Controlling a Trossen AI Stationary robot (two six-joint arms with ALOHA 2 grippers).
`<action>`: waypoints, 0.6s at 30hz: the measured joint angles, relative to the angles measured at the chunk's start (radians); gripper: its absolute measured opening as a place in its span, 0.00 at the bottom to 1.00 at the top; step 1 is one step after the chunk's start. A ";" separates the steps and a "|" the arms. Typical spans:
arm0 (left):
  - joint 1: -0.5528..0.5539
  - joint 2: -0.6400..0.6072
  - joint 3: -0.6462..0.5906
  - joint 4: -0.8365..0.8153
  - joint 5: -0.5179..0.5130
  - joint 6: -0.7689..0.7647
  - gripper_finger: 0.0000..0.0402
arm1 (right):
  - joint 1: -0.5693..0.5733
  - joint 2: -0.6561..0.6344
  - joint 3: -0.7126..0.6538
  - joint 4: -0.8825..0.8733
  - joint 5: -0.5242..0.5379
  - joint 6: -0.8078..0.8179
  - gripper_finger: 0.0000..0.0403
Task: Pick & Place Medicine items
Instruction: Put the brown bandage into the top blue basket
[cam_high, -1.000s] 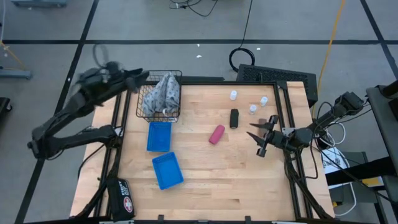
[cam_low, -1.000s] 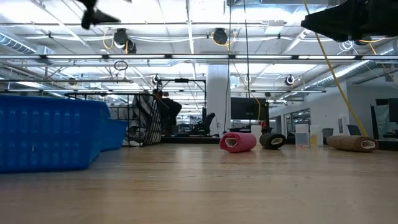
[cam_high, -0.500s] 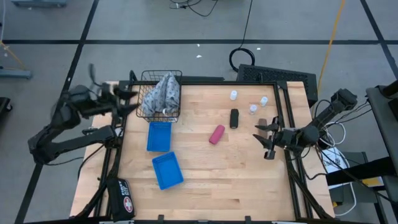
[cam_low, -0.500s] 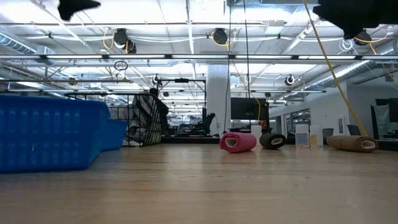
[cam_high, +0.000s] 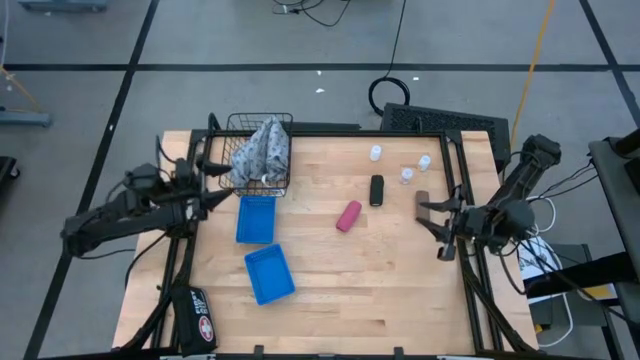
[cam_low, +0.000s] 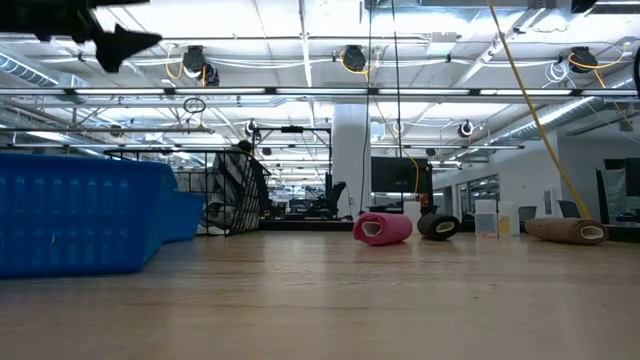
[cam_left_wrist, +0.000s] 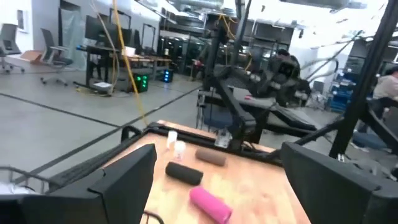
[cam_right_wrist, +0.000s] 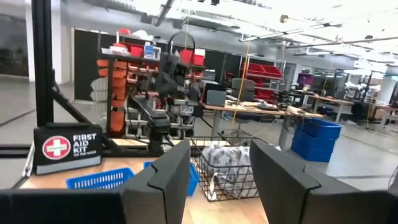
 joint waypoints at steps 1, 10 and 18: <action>-0.008 -0.008 -0.032 0.025 0.002 0.001 0.88 | 0.000 -0.001 0.001 0.000 0.001 0.010 0.38; -0.059 -0.146 -0.168 0.098 -0.026 0.064 0.88 | 0.001 -0.030 0.065 -0.168 -0.004 0.140 0.38; -0.073 -0.151 -0.211 0.112 -0.073 0.070 0.88 | 0.000 -0.037 0.113 -0.306 -0.005 0.212 0.39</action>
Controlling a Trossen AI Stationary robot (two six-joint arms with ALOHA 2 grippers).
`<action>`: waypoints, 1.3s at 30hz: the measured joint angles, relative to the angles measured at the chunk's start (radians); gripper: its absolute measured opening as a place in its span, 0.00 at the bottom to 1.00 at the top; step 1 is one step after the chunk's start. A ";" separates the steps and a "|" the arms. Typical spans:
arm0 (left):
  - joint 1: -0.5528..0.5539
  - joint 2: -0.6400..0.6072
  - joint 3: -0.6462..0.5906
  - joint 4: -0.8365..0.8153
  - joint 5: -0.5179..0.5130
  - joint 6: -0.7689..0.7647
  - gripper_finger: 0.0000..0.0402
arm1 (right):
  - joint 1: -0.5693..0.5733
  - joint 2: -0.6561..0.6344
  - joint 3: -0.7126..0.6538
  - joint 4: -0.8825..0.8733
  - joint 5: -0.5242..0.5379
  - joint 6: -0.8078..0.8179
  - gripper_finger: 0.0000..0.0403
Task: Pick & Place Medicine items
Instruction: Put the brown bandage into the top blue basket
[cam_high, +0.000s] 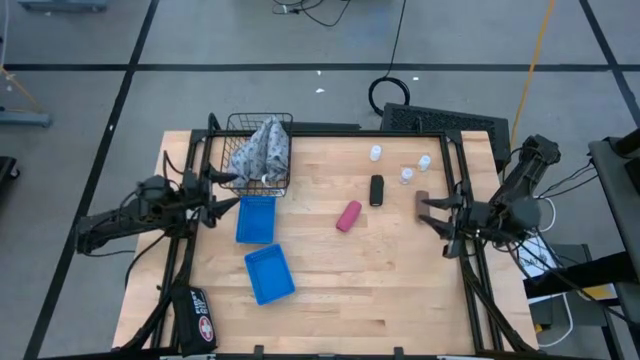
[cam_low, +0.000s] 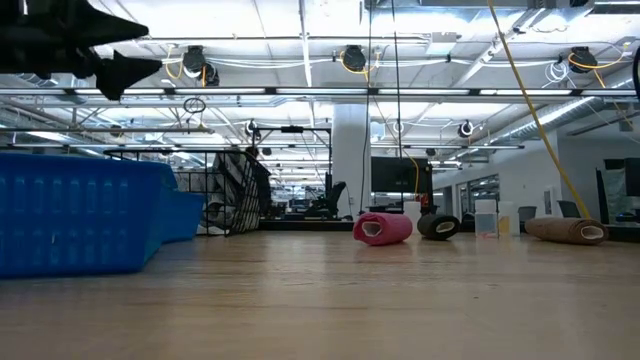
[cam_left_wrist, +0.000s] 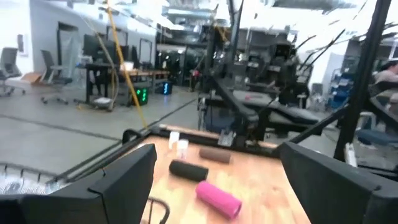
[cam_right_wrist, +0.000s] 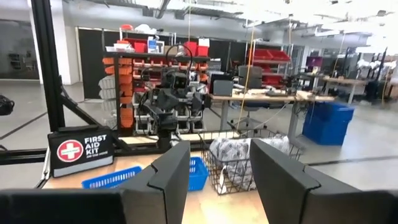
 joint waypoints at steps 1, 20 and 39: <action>0.000 0.000 -0.001 -0.003 -0.003 0.000 0.88 | 0.000 -0.001 0.000 -0.031 0.000 0.037 0.39; 0.000 0.001 0.000 -0.025 -0.004 -0.035 0.88 | -0.457 0.210 0.111 -0.672 -0.550 0.760 0.39; 0.001 0.001 0.000 -0.028 -0.006 0.029 0.88 | -0.782 0.502 0.154 -1.399 -0.748 1.371 0.39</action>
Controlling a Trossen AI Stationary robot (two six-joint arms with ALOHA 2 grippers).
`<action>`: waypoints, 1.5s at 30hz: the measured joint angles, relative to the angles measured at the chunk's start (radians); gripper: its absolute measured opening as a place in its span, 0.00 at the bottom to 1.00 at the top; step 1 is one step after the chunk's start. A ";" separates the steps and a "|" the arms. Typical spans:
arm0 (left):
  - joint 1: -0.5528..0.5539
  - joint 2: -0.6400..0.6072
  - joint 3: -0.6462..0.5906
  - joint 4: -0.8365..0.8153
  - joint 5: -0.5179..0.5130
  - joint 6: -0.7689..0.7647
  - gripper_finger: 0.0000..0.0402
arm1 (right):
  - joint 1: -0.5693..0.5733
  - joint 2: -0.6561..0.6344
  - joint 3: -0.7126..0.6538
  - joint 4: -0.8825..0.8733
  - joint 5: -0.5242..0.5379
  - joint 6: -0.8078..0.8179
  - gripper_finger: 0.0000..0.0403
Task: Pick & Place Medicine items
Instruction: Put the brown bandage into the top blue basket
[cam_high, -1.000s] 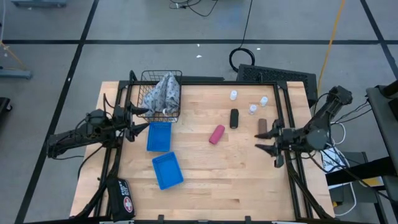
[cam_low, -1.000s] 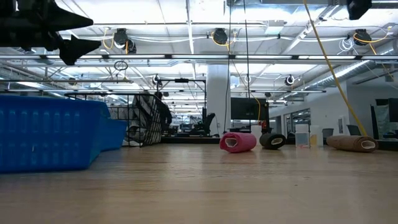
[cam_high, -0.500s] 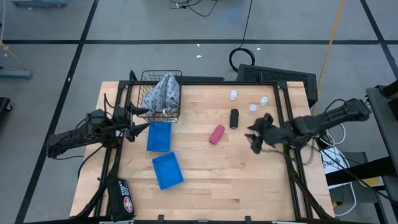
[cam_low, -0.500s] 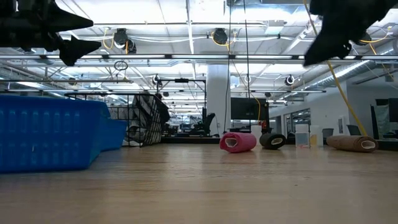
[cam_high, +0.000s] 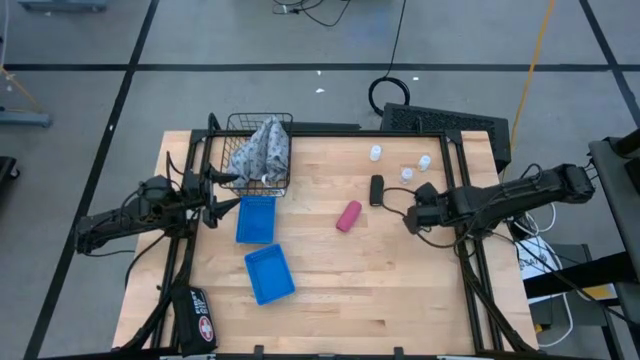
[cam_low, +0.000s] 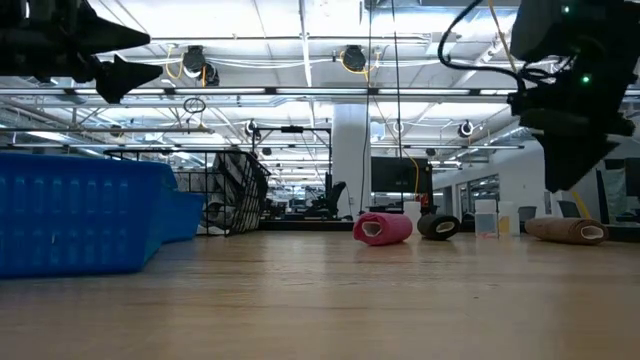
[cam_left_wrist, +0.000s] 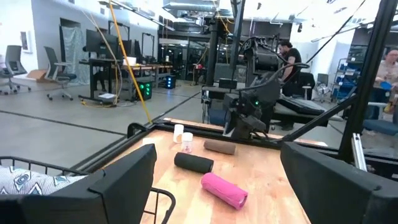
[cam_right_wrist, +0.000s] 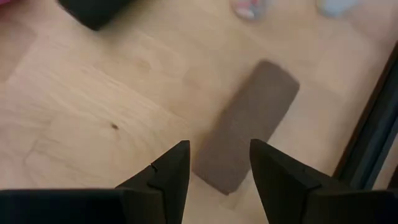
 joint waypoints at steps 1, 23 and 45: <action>0.000 0.000 0.000 0.000 0.000 0.007 0.88 | 0.000 0.000 -0.011 0.002 -0.012 0.026 0.39; 0.000 0.000 0.000 -0.048 0.001 0.034 0.88 | -0.020 -0.003 -0.329 0.515 0.013 0.081 0.66; 0.000 0.000 0.000 -0.023 -0.035 -0.076 0.88 | 0.024 -0.159 -0.336 0.713 0.006 -0.154 0.12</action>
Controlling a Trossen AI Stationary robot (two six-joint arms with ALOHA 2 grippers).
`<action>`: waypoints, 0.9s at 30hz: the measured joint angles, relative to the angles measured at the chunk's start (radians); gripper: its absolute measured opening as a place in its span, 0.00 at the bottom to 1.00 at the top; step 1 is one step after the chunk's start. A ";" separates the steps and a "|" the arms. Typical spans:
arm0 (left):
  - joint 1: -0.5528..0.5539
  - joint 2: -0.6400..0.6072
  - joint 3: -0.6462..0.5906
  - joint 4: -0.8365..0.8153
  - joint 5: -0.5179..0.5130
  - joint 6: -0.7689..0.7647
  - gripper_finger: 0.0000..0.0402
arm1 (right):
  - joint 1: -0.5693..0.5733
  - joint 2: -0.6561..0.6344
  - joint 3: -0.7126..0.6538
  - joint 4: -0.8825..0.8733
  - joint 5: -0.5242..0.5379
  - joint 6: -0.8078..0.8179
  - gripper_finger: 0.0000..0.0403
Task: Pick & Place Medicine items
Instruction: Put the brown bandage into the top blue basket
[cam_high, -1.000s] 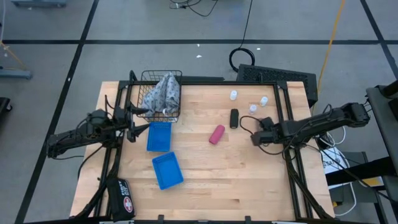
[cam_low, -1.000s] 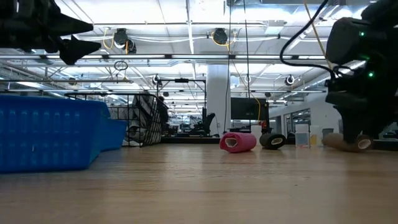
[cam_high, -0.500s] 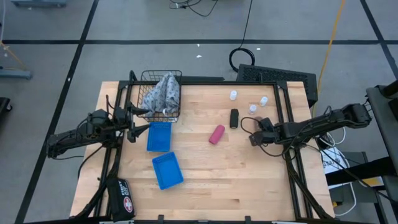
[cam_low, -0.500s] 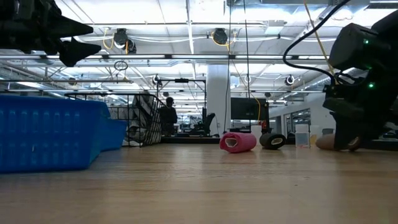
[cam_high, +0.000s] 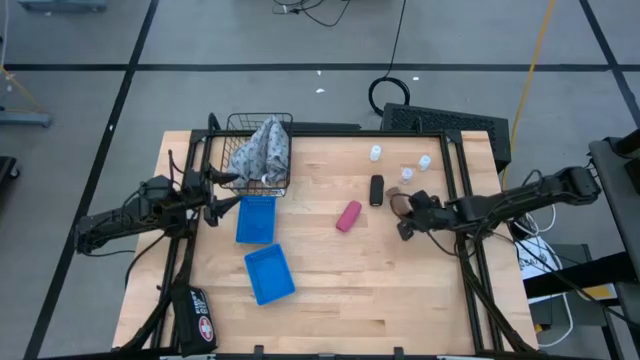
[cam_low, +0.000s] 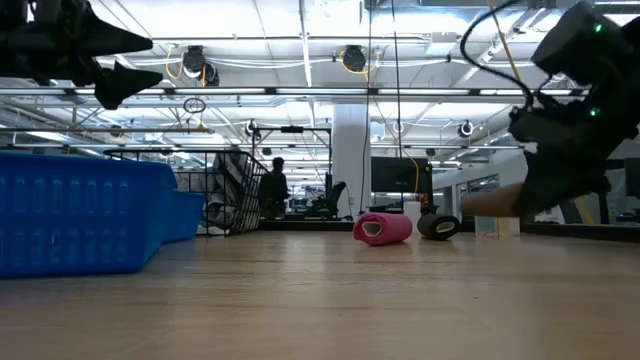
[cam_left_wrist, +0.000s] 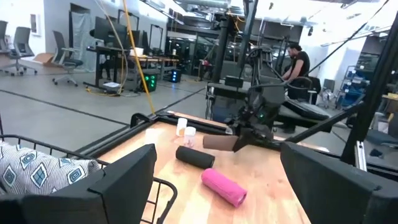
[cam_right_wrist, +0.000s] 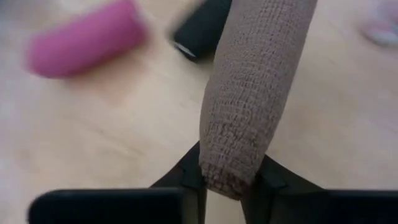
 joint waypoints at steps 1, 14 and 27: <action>0.000 0.000 0.000 0.000 -0.006 -0.013 0.88 | 0.010 -0.010 0.000 0.033 0.001 -0.030 0.10; 0.000 0.162 0.000 0.106 0.008 -0.203 0.88 | 0.097 0.050 0.002 0.609 0.006 -0.659 0.11; -0.031 0.746 0.105 0.517 0.125 -0.225 0.88 | 0.097 0.263 0.024 0.836 -0.047 -0.879 0.10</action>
